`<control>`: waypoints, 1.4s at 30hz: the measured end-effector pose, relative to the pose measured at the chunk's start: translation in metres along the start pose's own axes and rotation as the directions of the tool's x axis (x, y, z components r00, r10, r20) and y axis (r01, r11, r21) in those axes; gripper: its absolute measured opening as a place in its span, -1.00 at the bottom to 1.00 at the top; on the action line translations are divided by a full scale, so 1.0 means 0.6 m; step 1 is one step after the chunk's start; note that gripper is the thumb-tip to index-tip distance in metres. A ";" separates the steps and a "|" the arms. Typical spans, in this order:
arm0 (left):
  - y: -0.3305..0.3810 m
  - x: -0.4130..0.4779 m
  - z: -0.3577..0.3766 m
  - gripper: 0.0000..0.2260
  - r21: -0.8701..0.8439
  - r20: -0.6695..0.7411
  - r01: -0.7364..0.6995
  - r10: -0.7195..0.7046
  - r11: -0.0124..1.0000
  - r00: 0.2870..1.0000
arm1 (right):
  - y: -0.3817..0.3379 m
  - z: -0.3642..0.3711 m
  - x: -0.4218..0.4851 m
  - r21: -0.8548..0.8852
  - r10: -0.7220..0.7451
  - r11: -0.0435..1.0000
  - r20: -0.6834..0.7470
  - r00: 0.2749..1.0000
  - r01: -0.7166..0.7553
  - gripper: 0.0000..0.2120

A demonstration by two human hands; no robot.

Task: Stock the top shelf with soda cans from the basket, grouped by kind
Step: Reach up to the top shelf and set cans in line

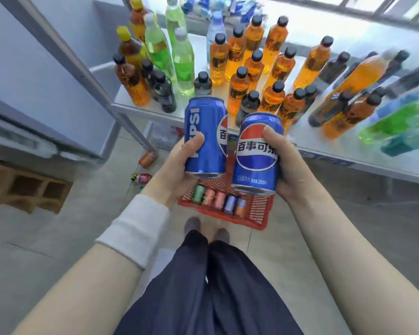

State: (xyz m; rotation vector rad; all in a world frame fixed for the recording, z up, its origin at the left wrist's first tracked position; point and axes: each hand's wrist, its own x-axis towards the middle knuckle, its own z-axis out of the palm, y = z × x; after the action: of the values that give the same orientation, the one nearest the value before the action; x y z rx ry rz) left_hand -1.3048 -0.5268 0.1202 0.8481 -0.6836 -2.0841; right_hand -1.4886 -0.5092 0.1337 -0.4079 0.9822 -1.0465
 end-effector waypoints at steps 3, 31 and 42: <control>0.049 -0.005 0.025 -0.51 0.034 0.024 -0.094 0.093 0.995 0.995 | -0.062 0.041 -0.013 -0.094 -0.101 0.990 0.063 0.993 0.107 -0.18; 0.468 0.052 0.124 -0.14 0.283 0.149 -0.476 0.452 0.833 0.879 | -0.393 0.331 0.009 -0.371 -0.576 0.685 0.251 0.778 0.627 -0.70; 0.715 0.152 0.057 -0.29 0.560 0.405 -0.523 0.338 0.642 0.850 | -0.502 0.481 0.131 -0.675 -0.626 0.453 0.224 0.747 0.582 -0.26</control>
State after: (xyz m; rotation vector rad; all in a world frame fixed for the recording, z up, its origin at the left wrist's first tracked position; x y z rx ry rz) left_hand -1.1814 -0.8343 0.4092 0.6596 -1.6678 -1.5038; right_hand -1.3971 -0.7653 0.4598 -1.4994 1.3287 -1.2800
